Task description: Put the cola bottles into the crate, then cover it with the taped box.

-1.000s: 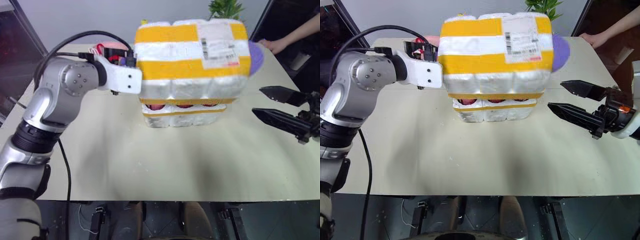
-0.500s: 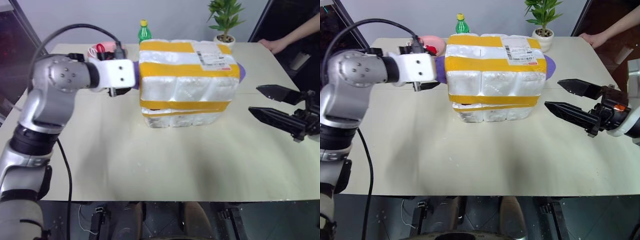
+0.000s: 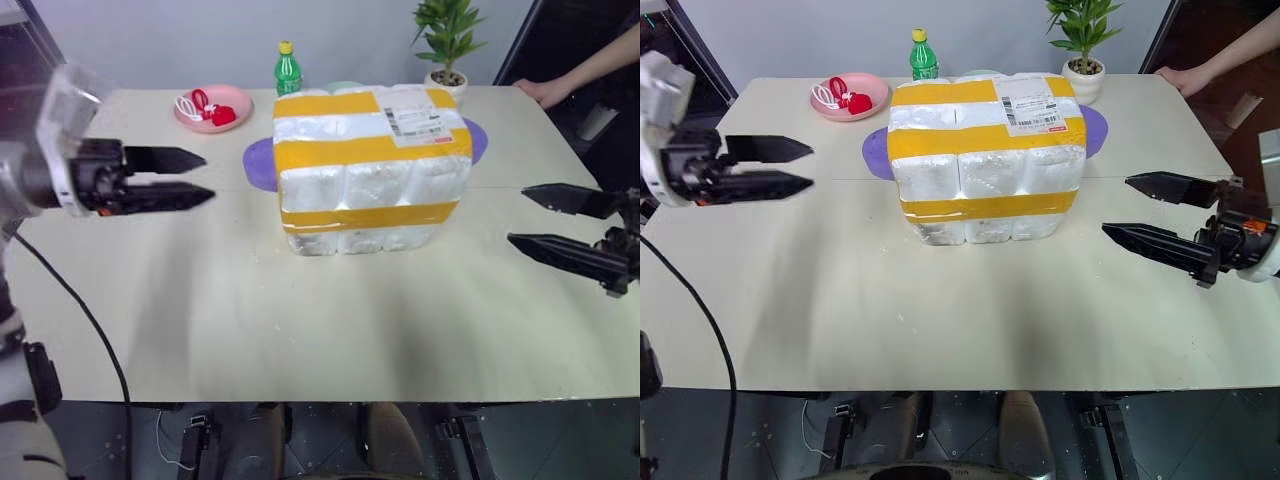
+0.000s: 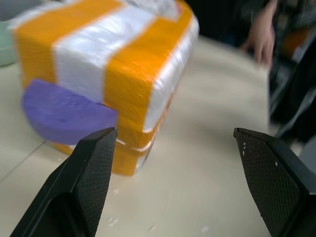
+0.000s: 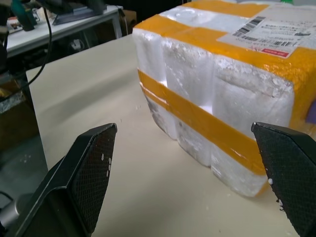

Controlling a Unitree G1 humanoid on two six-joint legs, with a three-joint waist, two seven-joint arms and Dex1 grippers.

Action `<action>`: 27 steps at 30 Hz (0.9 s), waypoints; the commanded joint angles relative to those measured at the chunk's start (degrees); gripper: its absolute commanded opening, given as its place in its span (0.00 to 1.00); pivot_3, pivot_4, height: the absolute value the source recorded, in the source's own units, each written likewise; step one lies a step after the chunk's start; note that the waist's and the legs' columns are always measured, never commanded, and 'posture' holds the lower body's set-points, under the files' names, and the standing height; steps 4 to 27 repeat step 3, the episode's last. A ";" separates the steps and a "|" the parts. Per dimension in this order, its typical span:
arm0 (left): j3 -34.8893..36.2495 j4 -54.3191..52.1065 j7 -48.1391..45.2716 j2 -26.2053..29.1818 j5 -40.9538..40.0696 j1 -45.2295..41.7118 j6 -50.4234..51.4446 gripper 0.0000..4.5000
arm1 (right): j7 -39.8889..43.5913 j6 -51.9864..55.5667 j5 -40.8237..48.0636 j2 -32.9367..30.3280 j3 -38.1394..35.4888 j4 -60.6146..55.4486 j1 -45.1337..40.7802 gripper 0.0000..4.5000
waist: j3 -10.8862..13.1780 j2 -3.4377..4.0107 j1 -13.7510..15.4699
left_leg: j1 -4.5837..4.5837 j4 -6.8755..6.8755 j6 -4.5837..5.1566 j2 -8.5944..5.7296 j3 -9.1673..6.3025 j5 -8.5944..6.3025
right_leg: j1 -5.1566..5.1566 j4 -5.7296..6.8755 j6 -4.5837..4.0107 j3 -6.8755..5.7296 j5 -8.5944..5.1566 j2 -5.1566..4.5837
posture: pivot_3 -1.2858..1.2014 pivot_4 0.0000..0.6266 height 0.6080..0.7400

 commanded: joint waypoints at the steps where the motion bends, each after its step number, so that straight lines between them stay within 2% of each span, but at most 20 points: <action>1: -2.18 1.19 -1.27 2.49 -1.04 1.09 -3.12 0.88 | 1.54 -2.29 -2.31 -0.92 1.22 1.17 -1.01 1.00 | 0.00 0.00 0.02 | 0.00 0.00 0.00 0.00 0.00 0.00 | 0.00 -0.03 0.00 0.00 0.00 0.00 | 0.52 0.24 0.99; 27: -3.57 0.63 -0.95 3.13 -0.94 2.50 -4.73 0.88 | 2.15 -2.89 -3.32 -0.90 1.83 1.65 -1.18 1.00 | 0.00 0.00 0.01 | 0.00 -0.03 0.00 0.00 0.01 0.00 | 0.00 -0.03 0.00 0.01 0.00 -0.01 | 0.52 0.24 0.99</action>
